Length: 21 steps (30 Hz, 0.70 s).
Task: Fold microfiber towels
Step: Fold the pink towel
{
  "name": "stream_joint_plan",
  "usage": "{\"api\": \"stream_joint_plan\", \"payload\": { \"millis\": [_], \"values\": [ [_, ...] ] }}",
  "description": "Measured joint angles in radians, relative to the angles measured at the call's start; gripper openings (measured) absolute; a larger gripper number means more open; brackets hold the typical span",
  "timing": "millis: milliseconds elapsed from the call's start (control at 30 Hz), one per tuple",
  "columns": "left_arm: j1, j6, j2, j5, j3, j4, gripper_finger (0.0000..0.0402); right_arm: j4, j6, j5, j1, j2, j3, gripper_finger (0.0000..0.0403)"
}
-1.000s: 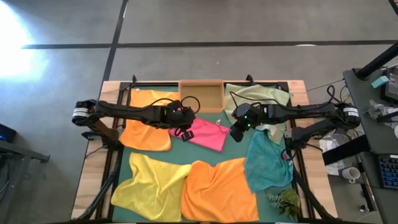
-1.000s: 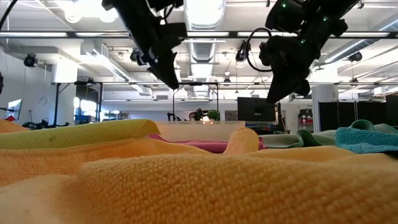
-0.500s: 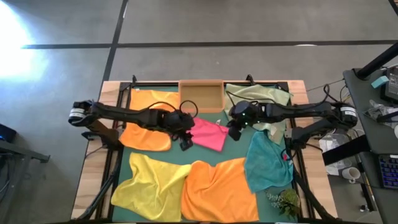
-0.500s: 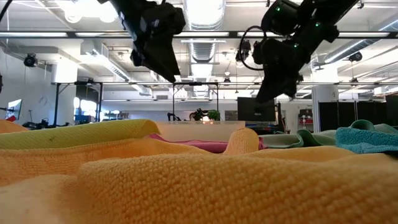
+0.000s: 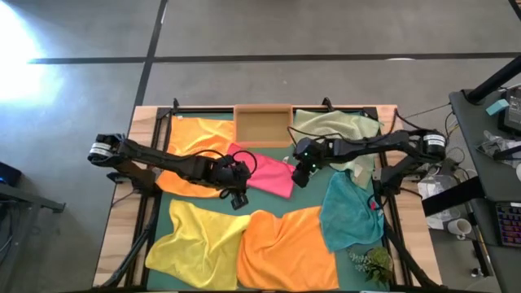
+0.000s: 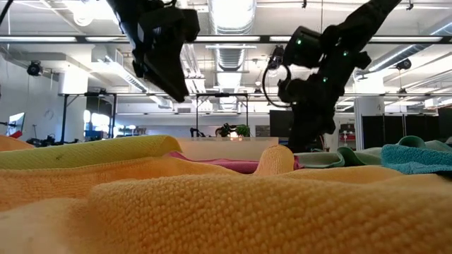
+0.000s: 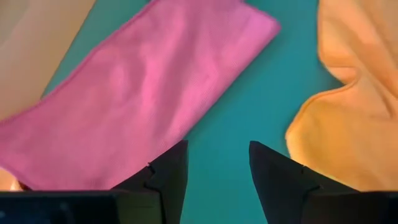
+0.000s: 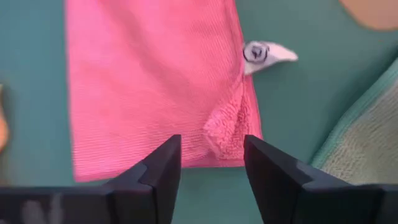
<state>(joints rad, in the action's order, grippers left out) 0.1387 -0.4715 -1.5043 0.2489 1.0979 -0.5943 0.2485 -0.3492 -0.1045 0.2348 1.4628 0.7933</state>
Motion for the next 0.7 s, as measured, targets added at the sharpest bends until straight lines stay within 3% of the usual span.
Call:
{"api": "stream_joint_plan", "payload": {
  "millis": [200,400,700],
  "values": [
    [0.0,-0.02,0.0,0.001,-0.025,0.002,0.0155,-0.001,-0.001,0.024,0.003,0.098,0.04,0.0177],
    [0.0,-0.021,0.0,0.002,-0.025,0.005,0.0155,0.01,-0.009,0.038,0.004,0.173,0.083,0.0162],
    [-0.001,-0.021,-0.021,0.057,-0.059,0.012,0.0155,0.093,-0.058,0.016,0.004,0.183,0.117,0.0066]
  ]
}}
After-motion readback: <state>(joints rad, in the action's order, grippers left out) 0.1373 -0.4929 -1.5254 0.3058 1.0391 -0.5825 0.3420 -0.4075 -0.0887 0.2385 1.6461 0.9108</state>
